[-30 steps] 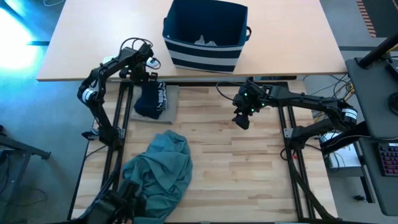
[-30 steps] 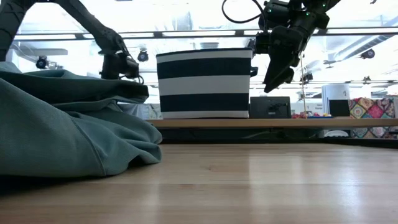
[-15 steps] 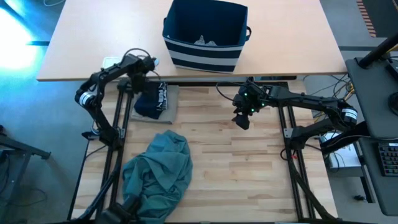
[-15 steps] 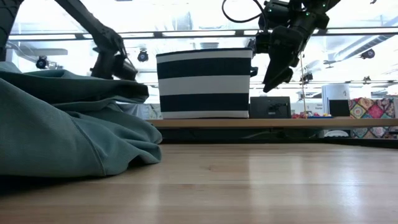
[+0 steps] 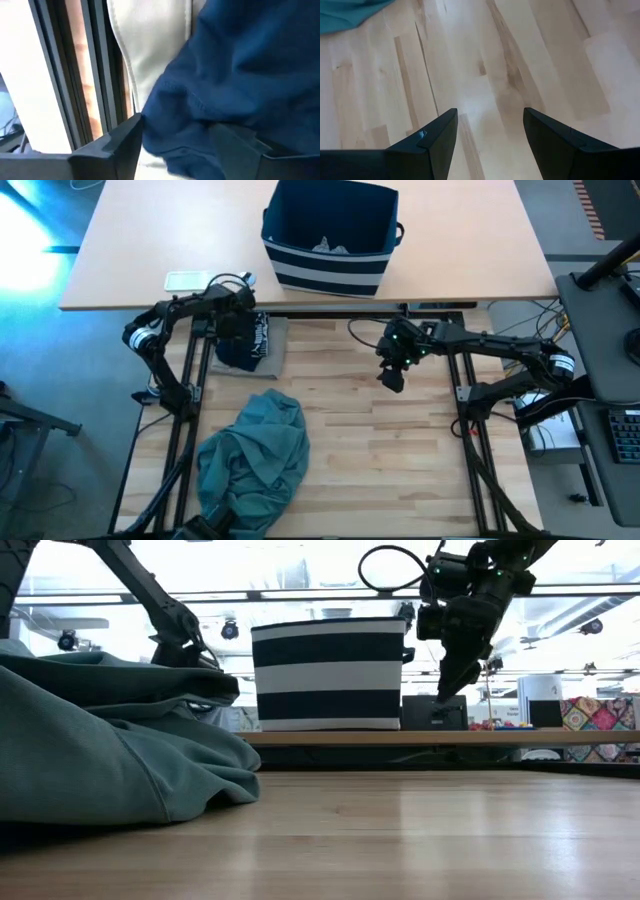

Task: Fold Laundry from Bin
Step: Stack the folded black underwear on the folded brown shorts

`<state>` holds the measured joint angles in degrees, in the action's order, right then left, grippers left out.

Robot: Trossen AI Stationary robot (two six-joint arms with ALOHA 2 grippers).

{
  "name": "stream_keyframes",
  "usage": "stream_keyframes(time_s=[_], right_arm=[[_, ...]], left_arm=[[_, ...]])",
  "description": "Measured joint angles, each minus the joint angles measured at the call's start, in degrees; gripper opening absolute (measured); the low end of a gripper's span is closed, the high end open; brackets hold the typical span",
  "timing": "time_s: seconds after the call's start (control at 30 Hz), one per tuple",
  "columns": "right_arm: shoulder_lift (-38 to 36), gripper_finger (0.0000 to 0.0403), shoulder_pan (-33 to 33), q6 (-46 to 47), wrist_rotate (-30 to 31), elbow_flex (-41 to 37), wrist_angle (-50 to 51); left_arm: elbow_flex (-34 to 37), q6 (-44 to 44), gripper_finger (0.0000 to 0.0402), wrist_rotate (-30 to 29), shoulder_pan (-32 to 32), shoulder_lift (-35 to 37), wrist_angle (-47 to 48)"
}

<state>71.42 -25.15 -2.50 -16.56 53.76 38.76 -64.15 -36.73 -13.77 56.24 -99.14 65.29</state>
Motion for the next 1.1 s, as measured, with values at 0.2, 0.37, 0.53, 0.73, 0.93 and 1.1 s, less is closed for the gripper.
stream_keyframes(time_s=[0.2,0.37,0.53,0.73,0.93,1.1], right_arm=[[0.00,0.0219,0.00,-0.24,-0.19,-0.66,0.18],[-0.02,0.0219,0.00,-3.13,-0.33,-0.66,-0.13],[-0.04,0.0219,0.00,-5.67,-0.17,-0.66,-0.90],[-0.04,0.0219,0.00,-4.71,-0.34,-0.68,-1.00],[-0.07,0.0219,0.76,-3.08,-0.39,-0.84,-0.93],[-0.07,0.0219,2.05,-2.45,-0.42,-1.55,-1.04]], left_arm=[[1.39,-2.00,0.0112,1.33,-1.23,-1.65,3.17],[1.41,-6.05,0.0014,7.28,-1.71,0.76,6.49],[-0.20,-10.71,0.0018,15.50,-1.40,2.62,9.65],[-4.44,-10.15,0.0005,16.74,1.56,2.80,15.58],[-6.85,-3.73,0.0041,11.55,7.19,1.90,21.48],[-5.80,-0.34,0.0113,11.62,9.17,0.87,22.82]])
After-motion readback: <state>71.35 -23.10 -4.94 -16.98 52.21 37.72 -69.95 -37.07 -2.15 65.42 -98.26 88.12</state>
